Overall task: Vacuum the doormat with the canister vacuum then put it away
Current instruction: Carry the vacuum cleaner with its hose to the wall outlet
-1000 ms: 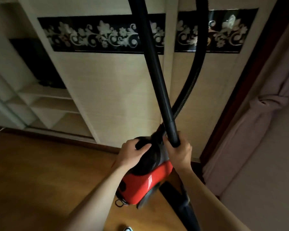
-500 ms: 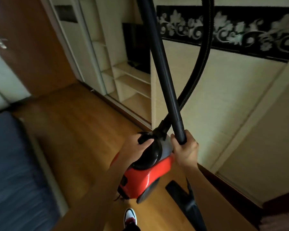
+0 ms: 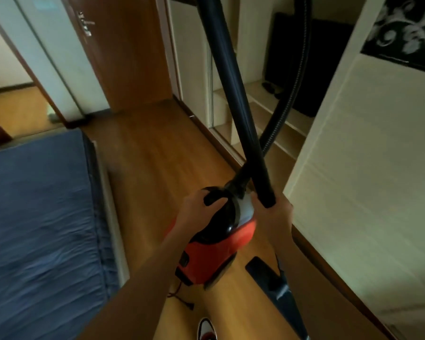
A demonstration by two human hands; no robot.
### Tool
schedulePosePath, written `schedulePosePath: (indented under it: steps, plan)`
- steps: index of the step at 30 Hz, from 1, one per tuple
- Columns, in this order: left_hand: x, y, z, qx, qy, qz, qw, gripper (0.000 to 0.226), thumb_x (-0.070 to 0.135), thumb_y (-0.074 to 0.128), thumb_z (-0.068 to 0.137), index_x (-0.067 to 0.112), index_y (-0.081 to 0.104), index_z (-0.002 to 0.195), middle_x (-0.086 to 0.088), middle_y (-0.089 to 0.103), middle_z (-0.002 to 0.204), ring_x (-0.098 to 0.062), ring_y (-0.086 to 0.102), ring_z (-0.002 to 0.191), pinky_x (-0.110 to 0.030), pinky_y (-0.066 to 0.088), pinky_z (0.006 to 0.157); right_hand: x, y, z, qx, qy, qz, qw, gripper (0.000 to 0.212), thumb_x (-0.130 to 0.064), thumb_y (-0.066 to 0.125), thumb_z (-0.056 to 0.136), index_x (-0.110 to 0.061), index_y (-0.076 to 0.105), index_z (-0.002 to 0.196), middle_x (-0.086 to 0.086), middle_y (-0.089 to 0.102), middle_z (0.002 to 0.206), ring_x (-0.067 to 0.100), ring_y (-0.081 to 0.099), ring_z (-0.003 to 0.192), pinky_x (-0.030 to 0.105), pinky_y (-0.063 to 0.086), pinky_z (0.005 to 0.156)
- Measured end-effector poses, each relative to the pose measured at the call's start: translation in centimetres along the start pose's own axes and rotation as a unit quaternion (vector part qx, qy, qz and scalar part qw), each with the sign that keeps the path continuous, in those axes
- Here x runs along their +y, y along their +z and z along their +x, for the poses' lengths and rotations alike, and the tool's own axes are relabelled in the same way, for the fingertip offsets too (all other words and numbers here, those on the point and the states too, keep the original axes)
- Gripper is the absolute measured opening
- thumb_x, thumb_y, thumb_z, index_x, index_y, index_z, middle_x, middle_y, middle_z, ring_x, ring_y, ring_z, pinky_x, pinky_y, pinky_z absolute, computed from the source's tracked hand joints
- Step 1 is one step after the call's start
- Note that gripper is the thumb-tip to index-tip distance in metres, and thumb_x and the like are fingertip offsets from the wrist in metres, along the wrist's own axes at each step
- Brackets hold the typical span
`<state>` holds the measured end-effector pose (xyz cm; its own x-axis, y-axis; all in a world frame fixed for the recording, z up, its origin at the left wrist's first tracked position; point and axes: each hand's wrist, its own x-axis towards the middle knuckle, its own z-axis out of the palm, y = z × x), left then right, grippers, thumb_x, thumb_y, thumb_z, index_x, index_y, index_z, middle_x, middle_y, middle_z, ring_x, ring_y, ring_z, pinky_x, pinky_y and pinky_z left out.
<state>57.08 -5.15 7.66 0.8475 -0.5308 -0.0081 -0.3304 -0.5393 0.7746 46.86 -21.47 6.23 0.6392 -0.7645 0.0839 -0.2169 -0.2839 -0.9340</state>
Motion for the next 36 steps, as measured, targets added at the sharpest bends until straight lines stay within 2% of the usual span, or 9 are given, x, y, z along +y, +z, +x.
schedulePosePath:
  steps: [3,5,9,14,17,21,29,31,36]
  plan:
    - [-1.8,-2.6,3.8,0.012,-0.011,0.002,1.000,0.038,0.048,0.063,0.090,0.015,0.070,0.109,0.002,0.072,0.097,-0.011,0.066,0.091,-0.029,0.055,0.079,-1.4,4.4,3.3,-0.010,-0.019,-0.002,1.000,0.027,-0.027,0.075,0.087,-0.035,0.053,0.075,0.001,0.062,0.072,0.003,0.056,0.059,0.014,0.045,0.053]
    - [-3.1,-3.8,6.0,0.020,-0.023,0.010,0.999,0.038,0.046,0.063,0.091,0.010,0.070,0.099,-0.003,0.070,0.088,-0.016,0.066,0.081,-0.026,0.052,0.070,-2.0,6.9,5.1,-0.019,-0.030,0.006,0.999,0.028,-0.025,0.075,0.086,-0.039,0.053,0.076,-0.004,0.060,0.070,-0.004,0.056,0.058,0.007,0.044,0.051]
    - [-5.2,-6.0,10.0,0.044,-0.042,0.021,0.998,0.042,0.045,0.063,0.091,0.003,0.067,0.092,-0.013,0.067,0.081,-0.026,0.064,0.074,-0.039,0.052,0.066,-2.5,11.4,8.9,-0.022,-0.040,0.015,0.999,0.033,-0.020,0.077,0.086,-0.017,0.051,0.065,0.003,0.051,0.060,0.002,0.047,0.049,0.013,0.041,0.047]
    - [-7.7,-8.2,14.7,0.072,-0.059,0.032,0.995,0.037,0.045,0.060,0.093,0.010,0.068,0.096,-0.005,0.068,0.083,-0.017,0.064,0.073,-0.044,0.055,0.070,-3.6,16.2,13.6,-0.066,-0.046,0.023,0.996,0.031,-0.025,0.076,0.087,-0.023,0.051,0.068,0.004,0.050,0.061,0.003,0.046,0.049,0.013,0.038,0.047]
    - [-8.9,-9.1,17.8,0.083,-0.087,0.046,0.992,0.041,0.047,0.058,0.094,0.008,0.067,0.102,-0.007,0.069,0.092,-0.021,0.064,0.080,-0.038,0.054,0.072,-4.4,18.9,16.8,-0.096,-0.050,0.030,0.994,0.030,-0.027,0.076,0.088,-0.032,0.052,0.070,-0.008,0.053,0.063,-0.002,0.053,0.053,0.009,0.041,0.050]
    - [-11.1,-9.9,23.2,0.100,-0.103,0.040,0.989,0.048,0.057,0.055,0.090,0.010,0.067,0.094,-0.008,0.068,0.081,-0.023,0.064,0.070,-0.046,0.054,0.066,-4.8,22.4,22.1,-0.137,-0.069,0.033,0.988,0.034,-0.025,0.075,0.090,-0.033,0.049,0.070,-0.010,0.049,0.061,-0.001,0.052,0.053,0.011,0.043,0.052]
    - [-12.0,-12.1,35.3,0.136,-0.160,0.057,0.976,0.036,0.050,0.058,0.093,0.015,0.061,0.083,-0.002,0.061,0.070,-0.018,0.061,0.063,-0.028,0.040,0.051,-5.8,29.3,35.5,-0.191,-0.064,0.071,0.977,0.014,-0.032,0.074,0.091,-0.022,0.067,0.085,0.001,0.068,0.078,0.007,0.067,0.073,0.033,0.059,0.069]
    - [-12.0,-13.0,38.0,0.158,-0.164,0.064,0.972,0.030,0.050,0.059,0.092,0.025,0.056,0.077,0.008,0.056,0.067,-0.005,0.057,0.061,-0.015,0.033,0.050,-6.6,30.7,38.2,-0.218,-0.058,0.080,0.971,0.011,-0.029,0.074,0.091,-0.023,0.066,0.086,0.002,0.068,0.081,0.010,0.068,0.077,0.035,0.059,0.075]
    - [-12.4,-15.0,43.1,0.206,-0.168,0.052,0.963,0.028,0.041,0.064,0.092,0.031,0.054,0.068,0.009,0.054,0.059,0.000,0.055,0.053,-0.010,0.036,0.048,-8.9,34.2,43.3,-0.254,-0.094,0.097,0.958,0.016,-0.023,0.072,0.093,-0.028,0.064,0.080,0.003,0.066,0.077,0.010,0.065,0.073,0.032,0.055,0.070]
